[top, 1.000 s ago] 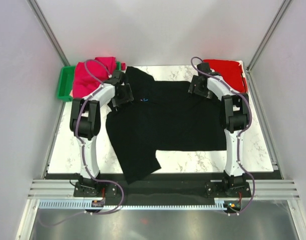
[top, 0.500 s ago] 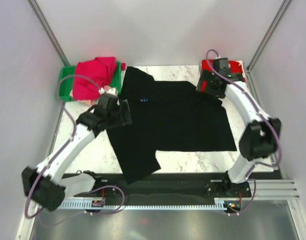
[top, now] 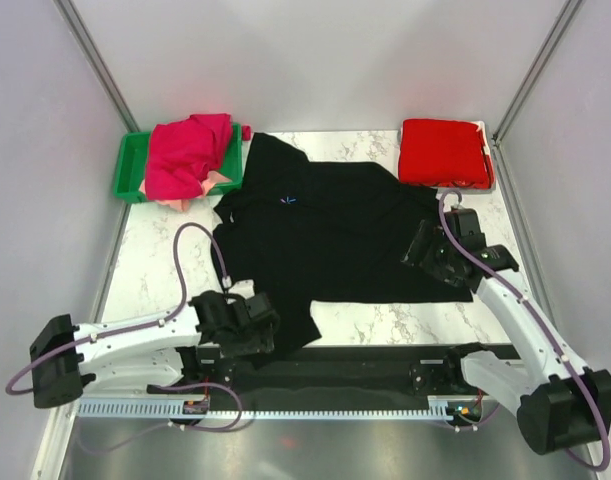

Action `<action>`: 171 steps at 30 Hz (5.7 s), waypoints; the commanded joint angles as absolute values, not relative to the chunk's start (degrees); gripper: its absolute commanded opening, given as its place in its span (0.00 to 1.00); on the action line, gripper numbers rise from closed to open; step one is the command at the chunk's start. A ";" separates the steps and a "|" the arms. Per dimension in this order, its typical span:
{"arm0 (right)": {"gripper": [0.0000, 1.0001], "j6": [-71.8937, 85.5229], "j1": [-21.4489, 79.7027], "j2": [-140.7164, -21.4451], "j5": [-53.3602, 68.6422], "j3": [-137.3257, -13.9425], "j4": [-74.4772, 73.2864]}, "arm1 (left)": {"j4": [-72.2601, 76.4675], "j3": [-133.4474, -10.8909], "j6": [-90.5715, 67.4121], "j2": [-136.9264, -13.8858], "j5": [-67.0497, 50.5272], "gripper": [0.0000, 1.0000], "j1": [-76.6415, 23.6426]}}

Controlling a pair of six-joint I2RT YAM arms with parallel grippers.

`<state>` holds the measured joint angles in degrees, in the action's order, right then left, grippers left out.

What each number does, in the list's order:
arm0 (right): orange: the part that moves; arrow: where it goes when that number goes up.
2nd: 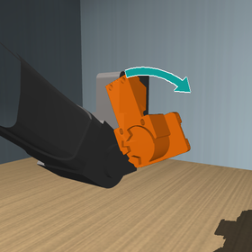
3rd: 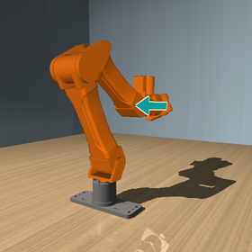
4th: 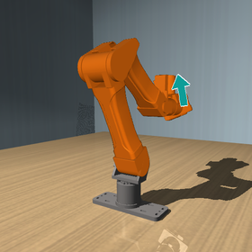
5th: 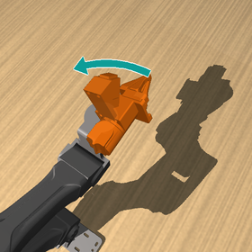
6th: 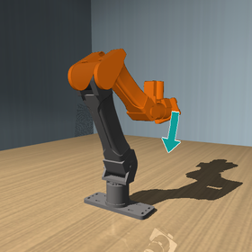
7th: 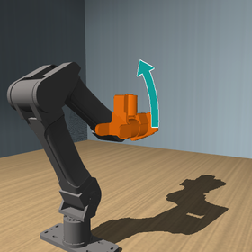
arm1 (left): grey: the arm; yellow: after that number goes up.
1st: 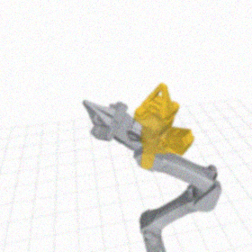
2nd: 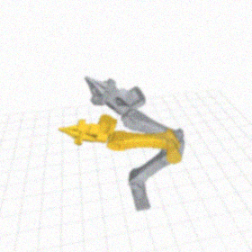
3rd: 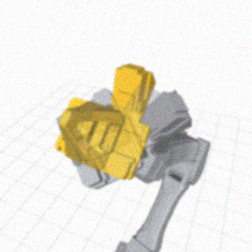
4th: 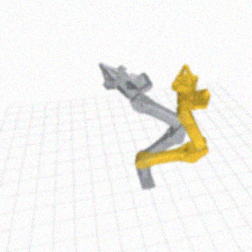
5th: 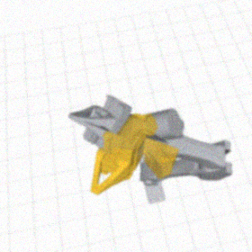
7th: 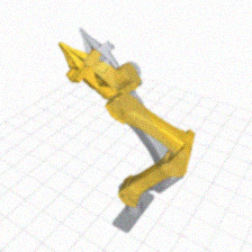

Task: Fold and stack the t-shirts

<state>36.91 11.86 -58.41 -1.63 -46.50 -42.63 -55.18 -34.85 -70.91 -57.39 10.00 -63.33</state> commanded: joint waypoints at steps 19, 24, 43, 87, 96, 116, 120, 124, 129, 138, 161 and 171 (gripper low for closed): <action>0.98 39.20 12.13 -52.03 -9.49 -44.47 -42.80 | -53.53 -32.53 -95.89 -63.11 21.27 0.62 -81.21; 0.98 40.51 12.04 -52.82 -10.46 -43.16 -42.10 | -50.54 -26.47 -97.73 -57.58 21.18 0.56 -80.25; 0.92 58.10 1.68 -47.55 -23.03 -27.96 -40.10 | -34.20 -20.04 -84.47 -57.39 16.96 0.02 -73.30; 0.00 50.01 -8.00 -37.29 -10.28 -28.47 -42.85 | -55.15 -36.89 -81.13 -49.57 21.88 0.02 -73.56; 0.00 48.17 -7.91 -36.99 -8.88 -37.96 -46.87 | -70.74 -60.36 -73.76 -54.13 31.98 0.02 -72.16; 0.00 43.07 -7.91 -73.45 -9.93 -52.20 -29.27 | -49.92 -84.54 -29.72 -83.39 17.94 0.02 -29.64; 0.00 43.33 -7.82 -80.23 -10.55 -55.01 -26.37 | -48.34 -89.20 -26.99 -91.65 16.52 0.02 -26.20; 0.00 44.56 -7.82 -86.82 -10.28 -57.30 -23.91 | -47.03 -94.55 -25.40 -99.83 14.69 0.02 -23.47; 0.07 44.13 -8.09 -96.92 -7.84 -65.61 -23.11 | -48.50 -106.93 -22.77 -115.82 4.00 0.39 -17.50; 0.98 38.59 -11.33 -92.75 -8.53 -66.40 -29.27 | -51.44 -104.18 -25.92 -105.85 8.43 1.00 -16.61; 0.73 37.97 -24.52 -87.63 8.87 -38.24 -13.19 | -10.47 -32.44 -46.76 -72.77 2.37 0.96 -10.55; 0.36 37.79 -24.35 -87.45 9.05 -35.69 -12.57 | -5.10 -29.88 -48.95 -76.20 3.96 0.86 -10.11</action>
<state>38.70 -24.67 -85.76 10.07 -38.61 -8.47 -8.16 -31.68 -46.44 -74.43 2.90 -10.35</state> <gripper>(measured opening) 0.386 0.873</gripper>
